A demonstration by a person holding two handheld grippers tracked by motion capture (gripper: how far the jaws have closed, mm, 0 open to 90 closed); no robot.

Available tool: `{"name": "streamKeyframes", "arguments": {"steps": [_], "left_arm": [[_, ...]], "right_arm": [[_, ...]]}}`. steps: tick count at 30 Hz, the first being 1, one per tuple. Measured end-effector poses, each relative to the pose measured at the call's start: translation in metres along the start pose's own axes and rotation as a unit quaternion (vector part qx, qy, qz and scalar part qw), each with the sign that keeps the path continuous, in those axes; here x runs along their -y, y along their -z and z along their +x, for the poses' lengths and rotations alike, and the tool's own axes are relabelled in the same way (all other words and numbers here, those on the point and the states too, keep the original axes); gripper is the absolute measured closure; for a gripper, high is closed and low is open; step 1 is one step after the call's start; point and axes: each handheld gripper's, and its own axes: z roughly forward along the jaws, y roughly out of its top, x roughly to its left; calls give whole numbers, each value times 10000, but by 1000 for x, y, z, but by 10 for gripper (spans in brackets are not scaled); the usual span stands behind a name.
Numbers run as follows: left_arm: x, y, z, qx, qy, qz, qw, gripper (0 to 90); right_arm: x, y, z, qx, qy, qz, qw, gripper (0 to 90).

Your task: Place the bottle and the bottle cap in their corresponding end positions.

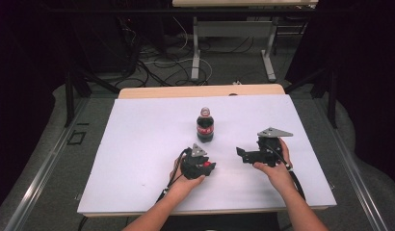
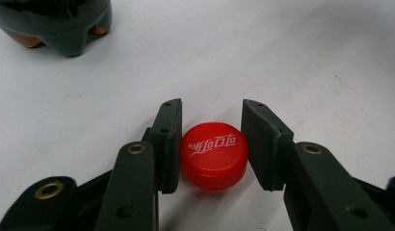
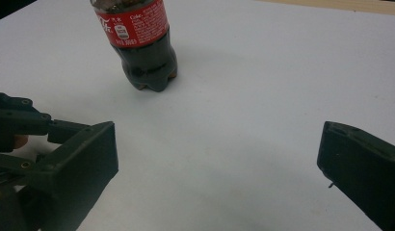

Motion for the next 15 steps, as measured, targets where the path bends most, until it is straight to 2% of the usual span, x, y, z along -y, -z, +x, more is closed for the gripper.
{"name": "streamKeyframes", "arguments": {"steps": [4, 8, 11, 15], "left_arm": [[0, 0, 0, 33, 13, 3, 10000, 585], [0, 1, 1, 15, 29, -21, 10000, 514], [-1, 3, 2, -24, 63, -50, 10000, 424], [-5, 9, 5, -48, 124, -187, 9997, 345]], "right_arm": [[0, 0, 0, -35, -10, 5, 10000, 2], [1, 0, 0, -22, -7, -9, 10000, 2], [0, 0, 1, -16, -27, -26, 10000, 3], [1, 0, 1, -6, -15, -42, 10000, 3]]}}
